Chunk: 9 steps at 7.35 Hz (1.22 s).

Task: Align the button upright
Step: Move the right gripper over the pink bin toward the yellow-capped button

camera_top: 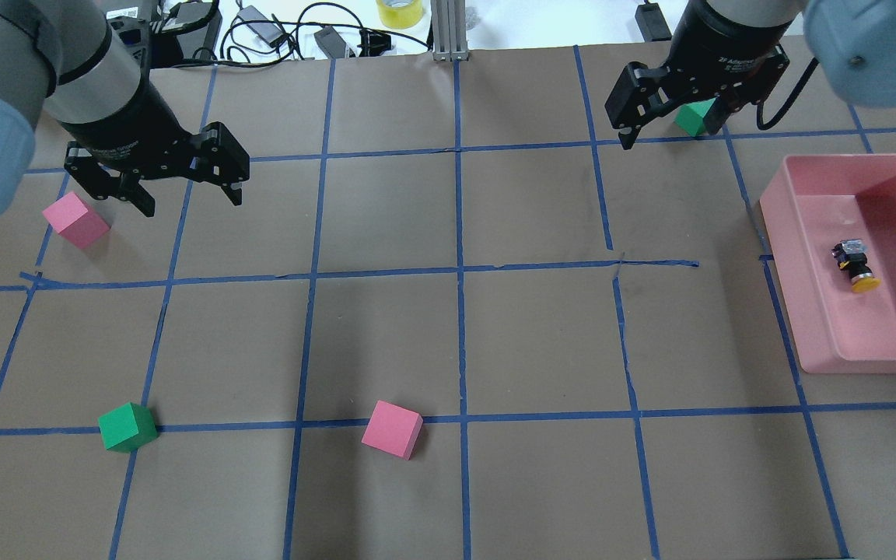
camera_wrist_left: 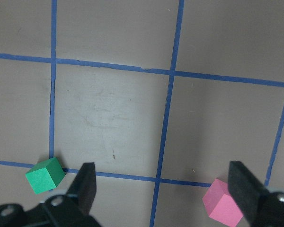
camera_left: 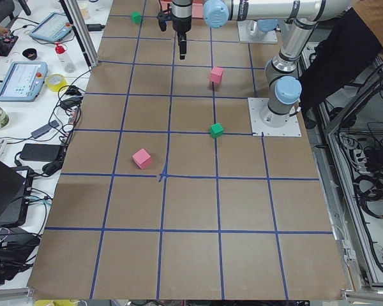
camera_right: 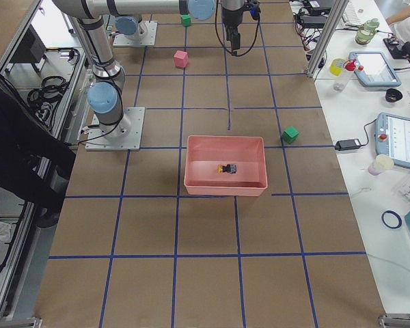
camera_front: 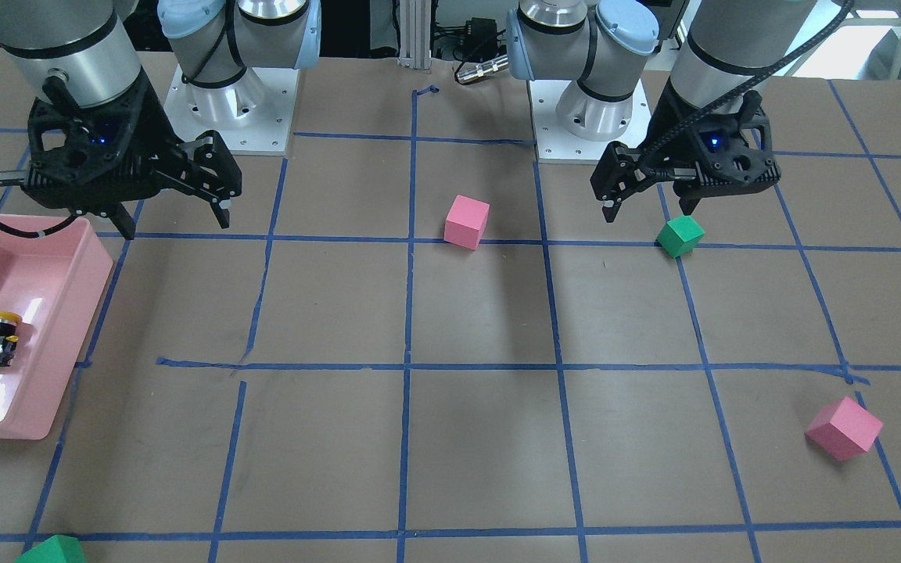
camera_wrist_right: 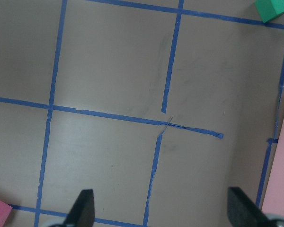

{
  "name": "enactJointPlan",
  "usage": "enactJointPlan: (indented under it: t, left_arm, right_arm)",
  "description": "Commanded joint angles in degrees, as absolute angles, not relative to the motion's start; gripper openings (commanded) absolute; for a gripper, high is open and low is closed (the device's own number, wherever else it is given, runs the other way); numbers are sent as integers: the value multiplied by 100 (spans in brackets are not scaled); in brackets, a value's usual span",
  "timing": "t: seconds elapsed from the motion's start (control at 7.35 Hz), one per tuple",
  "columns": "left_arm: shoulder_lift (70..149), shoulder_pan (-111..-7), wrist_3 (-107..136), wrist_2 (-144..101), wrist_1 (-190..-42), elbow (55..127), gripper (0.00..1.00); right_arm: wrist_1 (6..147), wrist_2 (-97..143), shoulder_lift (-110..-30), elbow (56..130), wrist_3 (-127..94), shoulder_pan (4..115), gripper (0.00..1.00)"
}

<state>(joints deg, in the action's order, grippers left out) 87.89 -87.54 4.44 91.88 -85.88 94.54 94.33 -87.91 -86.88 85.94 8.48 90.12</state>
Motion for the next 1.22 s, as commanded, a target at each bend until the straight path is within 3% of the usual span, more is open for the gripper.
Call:
enactJointPlan:
  t: [0.0,0.27,0.82,1.09]
  left_arm:
    - [8789,-8763,439,9211,-8604,9483,100]
    - [8798,-8763,387,9220,-8604,9483,100]
    - [8798,-8763,378,9228,-8569,9483,100]
    - [8798,-8763,378,9237,-8561,9483,100]
  right_arm:
    - [9405,-8789,-8510,8630,783,8887,100]
    - [9404,-8720,-8455,8648,704,8659,100]
    - [9526,-9070,-8036,8893,1761,6306,100]
    - [11091,-9070,-7386,9314,2203,5986,100]
